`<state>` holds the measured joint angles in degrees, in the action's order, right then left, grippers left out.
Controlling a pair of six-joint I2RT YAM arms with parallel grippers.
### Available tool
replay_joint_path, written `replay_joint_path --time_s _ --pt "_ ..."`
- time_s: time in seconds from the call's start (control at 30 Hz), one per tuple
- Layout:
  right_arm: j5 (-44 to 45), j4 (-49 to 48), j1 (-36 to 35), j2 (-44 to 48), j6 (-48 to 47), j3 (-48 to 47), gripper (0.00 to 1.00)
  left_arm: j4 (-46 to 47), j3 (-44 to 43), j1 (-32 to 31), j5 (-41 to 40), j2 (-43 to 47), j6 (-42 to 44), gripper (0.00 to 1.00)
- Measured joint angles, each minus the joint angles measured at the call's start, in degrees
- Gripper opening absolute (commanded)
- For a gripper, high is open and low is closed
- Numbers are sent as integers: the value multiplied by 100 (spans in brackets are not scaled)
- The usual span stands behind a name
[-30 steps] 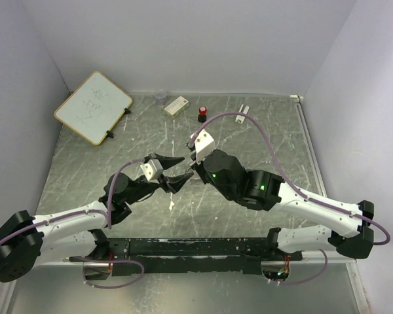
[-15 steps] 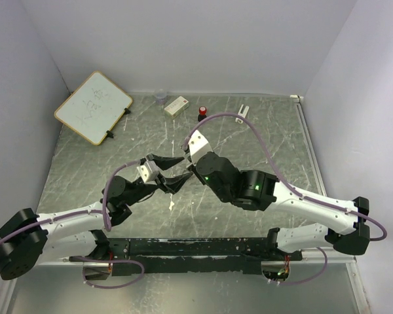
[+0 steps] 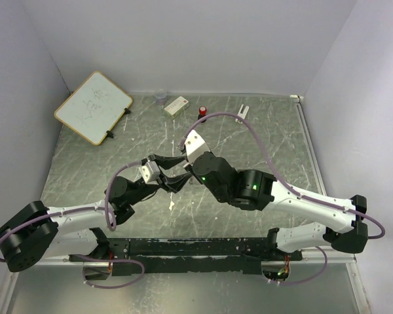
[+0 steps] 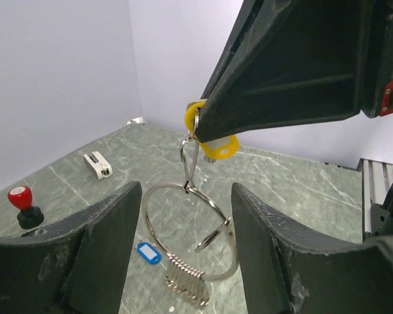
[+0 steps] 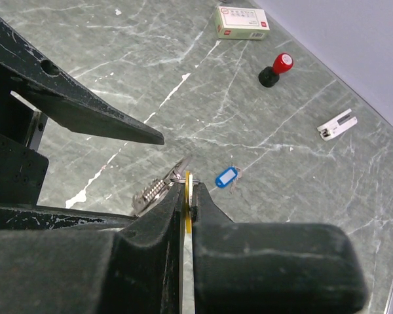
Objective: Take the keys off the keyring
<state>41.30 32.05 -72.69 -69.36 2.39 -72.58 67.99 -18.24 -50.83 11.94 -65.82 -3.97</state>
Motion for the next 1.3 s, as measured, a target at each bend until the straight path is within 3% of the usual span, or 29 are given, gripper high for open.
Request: replay_joint_path --time_s 0.3,0.43,1.03,1.3 --pt "35 2 -52 -28 -2 0 0 518 57 -55 -243 -96 -50 67" --pt "39 -2 -63 -44 -2 0 0 555 57 -96 -295 -131 -26 54" --pt "50 -9 -118 -81 -13 0 0 763 50 -260 -485 -507 90 43" --pt "50 -9 -131 -92 -13 0 0 789 39 -262 -527 -511 103 42"
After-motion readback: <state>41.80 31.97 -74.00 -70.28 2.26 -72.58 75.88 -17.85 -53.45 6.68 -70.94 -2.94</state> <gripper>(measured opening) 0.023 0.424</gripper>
